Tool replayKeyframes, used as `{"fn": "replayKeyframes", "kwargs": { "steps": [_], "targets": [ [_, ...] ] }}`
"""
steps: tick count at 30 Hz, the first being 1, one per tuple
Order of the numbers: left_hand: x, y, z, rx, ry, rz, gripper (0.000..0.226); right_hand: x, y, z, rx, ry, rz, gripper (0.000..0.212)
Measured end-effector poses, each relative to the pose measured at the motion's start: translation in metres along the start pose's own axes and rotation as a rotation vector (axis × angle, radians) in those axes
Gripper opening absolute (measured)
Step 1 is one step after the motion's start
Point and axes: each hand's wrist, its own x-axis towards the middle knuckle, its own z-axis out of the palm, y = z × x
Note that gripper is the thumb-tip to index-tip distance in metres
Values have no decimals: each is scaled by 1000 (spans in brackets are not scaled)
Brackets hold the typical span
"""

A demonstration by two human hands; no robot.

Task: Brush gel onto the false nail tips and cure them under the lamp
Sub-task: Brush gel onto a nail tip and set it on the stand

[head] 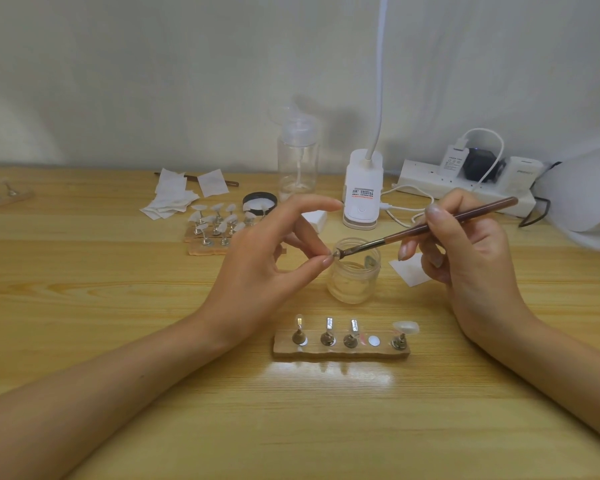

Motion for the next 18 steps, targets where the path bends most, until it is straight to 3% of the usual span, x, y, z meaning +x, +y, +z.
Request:
{"fn": "replayKeyframes", "kwargs": {
  "steps": [6, 13, 18],
  "targets": [
    [1, 0, 0, -27, 4, -6, 46, 0, 0, 0, -30, -2, 15, 20],
    [2, -9, -1, -216, 4, -80, 45, 5, 3, -7, 44, 134, 74, 22],
    [3, -7, -1, -241, 24, -35, 44, 7, 4, -7, 79, 143, 105, 27]
  ]
}}
